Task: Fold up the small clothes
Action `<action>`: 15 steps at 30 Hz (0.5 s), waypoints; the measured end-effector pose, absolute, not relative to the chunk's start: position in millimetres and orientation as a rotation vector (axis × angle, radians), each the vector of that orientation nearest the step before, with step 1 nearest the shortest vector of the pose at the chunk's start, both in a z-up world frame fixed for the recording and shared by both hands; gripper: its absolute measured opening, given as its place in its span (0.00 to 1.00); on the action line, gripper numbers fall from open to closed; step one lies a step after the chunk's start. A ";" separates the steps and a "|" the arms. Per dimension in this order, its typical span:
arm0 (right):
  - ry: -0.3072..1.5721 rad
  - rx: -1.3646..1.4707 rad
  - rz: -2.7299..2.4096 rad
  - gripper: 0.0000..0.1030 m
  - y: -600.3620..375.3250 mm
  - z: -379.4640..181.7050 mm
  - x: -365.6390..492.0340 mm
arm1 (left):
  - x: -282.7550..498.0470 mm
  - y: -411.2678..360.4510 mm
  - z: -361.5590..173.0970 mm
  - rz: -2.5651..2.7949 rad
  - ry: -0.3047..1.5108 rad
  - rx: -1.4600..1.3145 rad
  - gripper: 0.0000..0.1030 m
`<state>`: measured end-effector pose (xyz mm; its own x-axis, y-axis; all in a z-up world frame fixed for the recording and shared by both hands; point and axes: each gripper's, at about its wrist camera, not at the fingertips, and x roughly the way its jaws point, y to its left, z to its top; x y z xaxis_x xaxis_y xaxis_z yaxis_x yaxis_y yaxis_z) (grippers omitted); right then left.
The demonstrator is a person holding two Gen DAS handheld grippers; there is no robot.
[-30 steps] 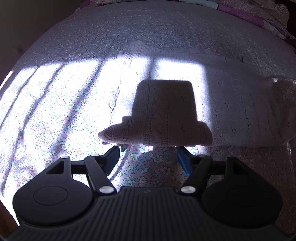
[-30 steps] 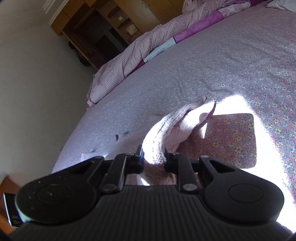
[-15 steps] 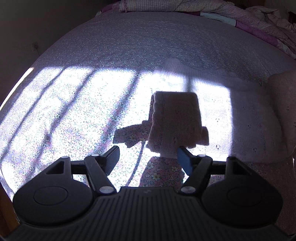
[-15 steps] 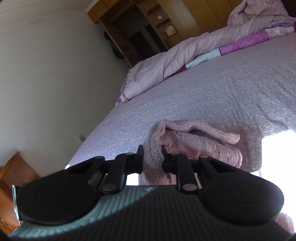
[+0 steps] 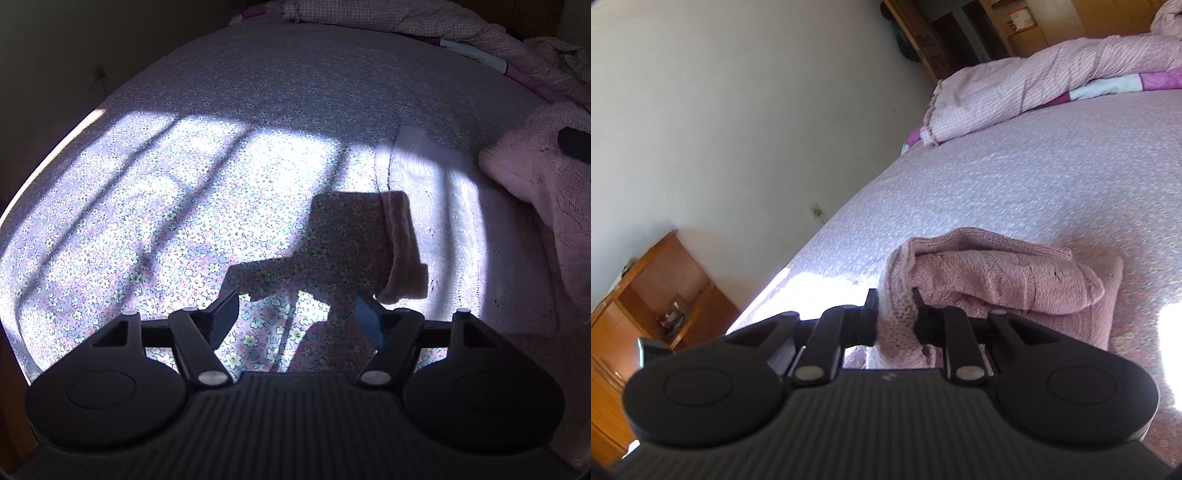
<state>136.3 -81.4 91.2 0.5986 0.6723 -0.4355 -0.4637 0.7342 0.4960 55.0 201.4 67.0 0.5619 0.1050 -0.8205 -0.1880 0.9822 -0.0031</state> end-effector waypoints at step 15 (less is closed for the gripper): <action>0.819 0.332 0.648 0.24 -10.9 26.1 137.9 | 57.9 242.0 53.1 0.209 0.963 -0.148 0.73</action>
<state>137.9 -10.9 26.1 0.5071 0.6489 -0.5673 -0.4035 0.7603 0.5090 57.9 242.0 53.1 0.5532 0.1106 -0.8256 -0.2419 0.9698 -0.0321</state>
